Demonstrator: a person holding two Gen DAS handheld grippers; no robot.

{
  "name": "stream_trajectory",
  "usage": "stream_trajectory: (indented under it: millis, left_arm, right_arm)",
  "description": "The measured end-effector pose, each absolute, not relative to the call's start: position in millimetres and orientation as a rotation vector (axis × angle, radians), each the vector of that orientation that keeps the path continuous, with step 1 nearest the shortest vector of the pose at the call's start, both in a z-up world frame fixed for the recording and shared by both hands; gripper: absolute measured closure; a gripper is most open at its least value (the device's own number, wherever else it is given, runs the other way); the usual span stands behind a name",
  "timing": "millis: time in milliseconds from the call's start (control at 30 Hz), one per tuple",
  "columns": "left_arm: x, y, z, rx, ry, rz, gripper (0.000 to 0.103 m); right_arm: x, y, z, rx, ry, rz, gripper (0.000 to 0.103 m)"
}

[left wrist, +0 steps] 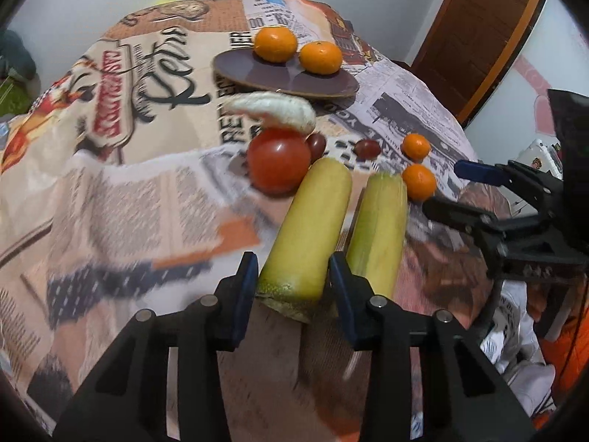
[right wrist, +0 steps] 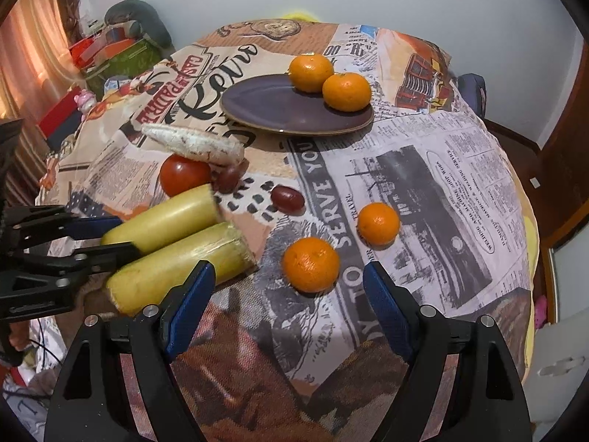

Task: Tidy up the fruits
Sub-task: 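Grasp one yellow corn cob with the left tool while the right tool grasps the other, then lift both corn cobs upright and carry them toward the dark plate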

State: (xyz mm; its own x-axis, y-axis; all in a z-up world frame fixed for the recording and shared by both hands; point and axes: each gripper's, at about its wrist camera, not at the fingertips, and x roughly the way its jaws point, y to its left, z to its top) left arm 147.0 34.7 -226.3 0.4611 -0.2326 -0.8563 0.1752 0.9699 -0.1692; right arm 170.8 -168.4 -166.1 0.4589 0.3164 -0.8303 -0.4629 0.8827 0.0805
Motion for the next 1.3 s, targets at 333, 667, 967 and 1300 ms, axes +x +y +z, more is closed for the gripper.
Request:
stream_trajectory:
  millis: [333,667,967,1300]
  left_arm:
    - [104,74,-221,-0.021,1.046,-0.087,0.063]
    - [104,82,-220,-0.028,1.047,-0.127,0.063]
    - [123,83,-226,-0.053,1.059,-0.155,0.062]
    - [143,76,-239,-0.060,1.093,-0.164,0.058]
  right_arm:
    - [162,-135,-162,-0.181,0.992,0.570,0.023]
    - [166,-92,-171,-0.218,1.014,0.592,0.017]
    - [183,-84,-197,-0.125,1.118,0.574,0.004]
    - [171,-104,-186,-0.207,1.078,0.643,0.052]
